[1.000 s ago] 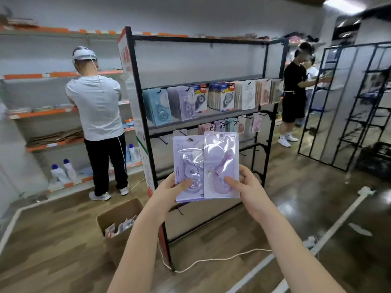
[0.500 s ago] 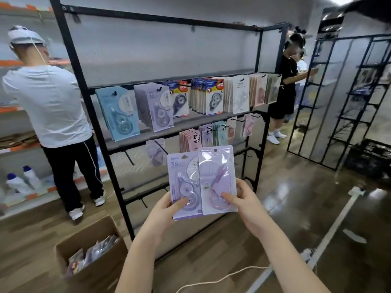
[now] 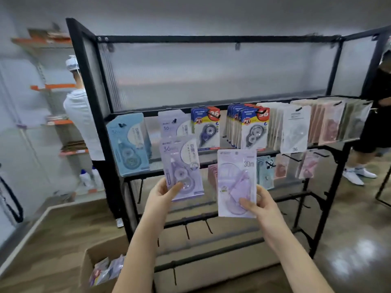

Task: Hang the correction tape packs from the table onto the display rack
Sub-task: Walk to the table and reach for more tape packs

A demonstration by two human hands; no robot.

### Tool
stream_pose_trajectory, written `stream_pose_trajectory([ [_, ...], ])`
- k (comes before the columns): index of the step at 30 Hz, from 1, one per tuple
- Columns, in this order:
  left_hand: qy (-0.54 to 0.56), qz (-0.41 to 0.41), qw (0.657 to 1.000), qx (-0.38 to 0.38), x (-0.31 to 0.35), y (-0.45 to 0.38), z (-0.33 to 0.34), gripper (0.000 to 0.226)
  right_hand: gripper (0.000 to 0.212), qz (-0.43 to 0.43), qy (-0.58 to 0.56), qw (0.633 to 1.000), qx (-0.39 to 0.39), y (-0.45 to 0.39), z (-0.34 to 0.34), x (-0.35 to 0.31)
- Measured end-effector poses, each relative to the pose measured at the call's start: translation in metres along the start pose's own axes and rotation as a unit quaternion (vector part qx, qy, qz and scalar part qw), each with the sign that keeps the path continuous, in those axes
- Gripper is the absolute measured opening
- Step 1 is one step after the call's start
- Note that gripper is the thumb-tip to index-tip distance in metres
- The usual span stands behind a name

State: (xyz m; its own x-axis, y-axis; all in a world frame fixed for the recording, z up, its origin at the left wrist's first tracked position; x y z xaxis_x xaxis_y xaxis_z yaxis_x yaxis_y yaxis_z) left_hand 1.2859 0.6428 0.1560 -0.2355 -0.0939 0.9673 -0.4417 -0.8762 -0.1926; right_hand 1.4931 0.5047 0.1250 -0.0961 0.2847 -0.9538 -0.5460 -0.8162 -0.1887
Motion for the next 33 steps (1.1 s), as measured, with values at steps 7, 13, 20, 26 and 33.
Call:
stream_pose_trajectory([
  [7, -0.038, 0.037, 0.997, 0.053, 0.023, -0.061, -0.007, 0.025, 0.046, 0.025, -0.023, 0.999, -0.029, -0.041, 0.016, 0.021],
  [13, -0.059, 0.028, 0.996, 0.055, 0.014, -0.077, -0.006, 0.012, 0.033, 0.037, -0.009, 0.999, -0.03, -0.055, 0.024, 0.036],
  [20, -0.092, 0.019, 0.995, 0.043, 0.001, -0.084, -0.008, 0.012, 0.039, 0.047, 0.006, 0.999, -0.022, -0.054, 0.029, 0.044],
  [26, -0.08, 0.073, 0.994, 0.019, 0.007, -0.076, -0.007, 0.018, 0.039, 0.039, -0.003, 0.999, -0.012, -0.05, 0.029, 0.043],
  [33, -0.074, 0.072, 0.994, 0.037, 0.014, -0.083, -0.007, 0.015, 0.044, 0.02, -0.007, 1.0, 0.0, -0.049, 0.026, 0.039],
])
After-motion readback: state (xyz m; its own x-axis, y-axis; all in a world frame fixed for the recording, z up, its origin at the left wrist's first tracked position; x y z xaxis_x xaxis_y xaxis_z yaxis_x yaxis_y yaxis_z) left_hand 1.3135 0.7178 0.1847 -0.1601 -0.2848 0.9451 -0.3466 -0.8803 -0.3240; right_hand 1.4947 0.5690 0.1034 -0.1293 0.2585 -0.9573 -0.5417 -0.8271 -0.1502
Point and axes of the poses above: each hand's wrist, its own y-axis away from the middle knuckle, its own z-axis out of the palm, x = y × z, the point moved 5 cm from there along -y, towards the middle knuckle, and after that the axes turned 1 degree about y, right-handed, at the moved point
